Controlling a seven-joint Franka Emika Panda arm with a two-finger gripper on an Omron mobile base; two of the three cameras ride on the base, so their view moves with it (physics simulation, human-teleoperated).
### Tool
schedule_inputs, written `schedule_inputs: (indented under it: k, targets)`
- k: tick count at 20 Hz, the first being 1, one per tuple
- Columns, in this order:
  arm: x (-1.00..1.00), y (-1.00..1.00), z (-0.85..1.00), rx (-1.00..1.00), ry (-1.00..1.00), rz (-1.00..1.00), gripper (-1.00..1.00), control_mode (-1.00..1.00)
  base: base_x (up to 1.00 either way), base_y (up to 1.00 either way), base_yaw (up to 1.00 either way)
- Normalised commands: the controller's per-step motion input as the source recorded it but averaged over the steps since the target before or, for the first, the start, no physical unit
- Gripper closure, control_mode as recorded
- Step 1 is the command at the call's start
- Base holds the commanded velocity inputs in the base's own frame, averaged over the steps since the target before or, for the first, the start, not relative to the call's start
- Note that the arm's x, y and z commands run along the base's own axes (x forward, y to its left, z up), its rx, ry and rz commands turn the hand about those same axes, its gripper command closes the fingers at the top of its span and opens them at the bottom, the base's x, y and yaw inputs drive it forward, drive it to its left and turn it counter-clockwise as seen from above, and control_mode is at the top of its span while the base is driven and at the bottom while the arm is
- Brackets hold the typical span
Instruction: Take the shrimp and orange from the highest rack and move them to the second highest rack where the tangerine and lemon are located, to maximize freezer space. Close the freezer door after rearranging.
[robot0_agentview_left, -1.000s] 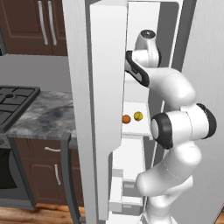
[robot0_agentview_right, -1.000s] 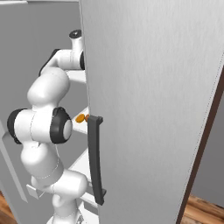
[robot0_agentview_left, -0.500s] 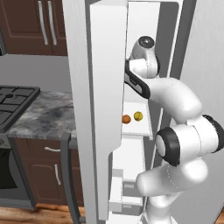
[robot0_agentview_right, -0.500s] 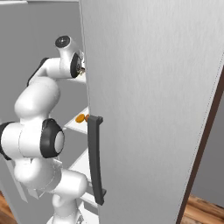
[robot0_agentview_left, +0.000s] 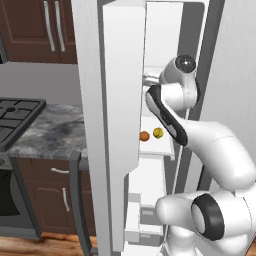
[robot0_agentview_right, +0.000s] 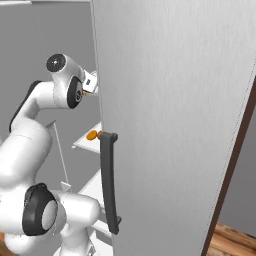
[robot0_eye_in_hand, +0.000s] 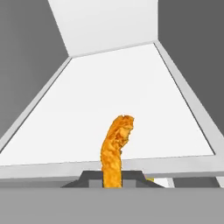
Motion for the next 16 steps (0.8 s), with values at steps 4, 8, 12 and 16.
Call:
schedule_inputs:
  k: [4, 8, 12, 16]
  targets:
    - [-1.0, -0.03, 0.05, 0.0, 0.0, 0.03, 1.0, -1.0, 0.0, 0.0, 0.0]
    - [-0.99, 0.0, 0.0, 0.0, 0.0, 0.04, 1.0, -1.0, 0.0, 0.0, 0.0]
    - [-0.85, 0.0, -0.01, 0.0, 0.01, 0.07, 1.0, -1.0, 0.0, 0.0, 0.0]
    - [-0.46, 0.01, -0.28, 0.0, 0.19, 0.11, 1.0, -1.0, 0.0, 0.0, 0.0]
